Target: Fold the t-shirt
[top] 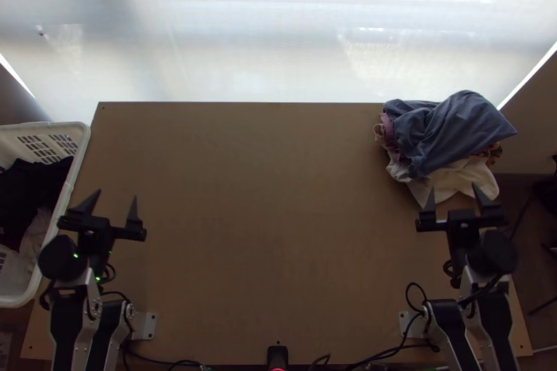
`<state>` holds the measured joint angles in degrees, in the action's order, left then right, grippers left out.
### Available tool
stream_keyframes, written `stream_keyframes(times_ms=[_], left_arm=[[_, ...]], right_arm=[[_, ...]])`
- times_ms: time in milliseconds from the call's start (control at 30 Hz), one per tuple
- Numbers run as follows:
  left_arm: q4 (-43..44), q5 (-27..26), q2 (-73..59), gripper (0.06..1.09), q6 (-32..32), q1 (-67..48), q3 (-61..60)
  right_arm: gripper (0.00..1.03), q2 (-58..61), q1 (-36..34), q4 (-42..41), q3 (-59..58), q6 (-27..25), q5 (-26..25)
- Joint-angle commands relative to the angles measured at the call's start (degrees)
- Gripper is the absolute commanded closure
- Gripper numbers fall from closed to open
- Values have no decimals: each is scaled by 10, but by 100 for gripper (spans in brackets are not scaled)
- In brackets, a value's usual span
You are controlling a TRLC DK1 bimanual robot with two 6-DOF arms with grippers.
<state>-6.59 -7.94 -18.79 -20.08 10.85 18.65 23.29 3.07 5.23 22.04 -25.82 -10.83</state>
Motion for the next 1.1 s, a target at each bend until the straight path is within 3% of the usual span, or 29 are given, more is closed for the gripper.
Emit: stream_keyframes(times_ms=[0,100,300,567,767,1067], left_arm=[[-128,-7,-167,10,18,98,215],[-183,-8,-232,10,36,161,303],[-272,-9,-431,10,46,328,476],[-345,-9,-673,11,-25,412,688],[-366,-9,-821,11,-80,450,802],[-374,10,-1032,11,-173,479,937]], right_arm=[[5,215,96,98,238,28,-73],[5,281,136,167,342,38,-88],[5,424,196,340,571,110,-89],[5,521,224,450,782,123,-89],[5,544,248,489,825,128,-89],[5,572,257,505,836,92,-89]])
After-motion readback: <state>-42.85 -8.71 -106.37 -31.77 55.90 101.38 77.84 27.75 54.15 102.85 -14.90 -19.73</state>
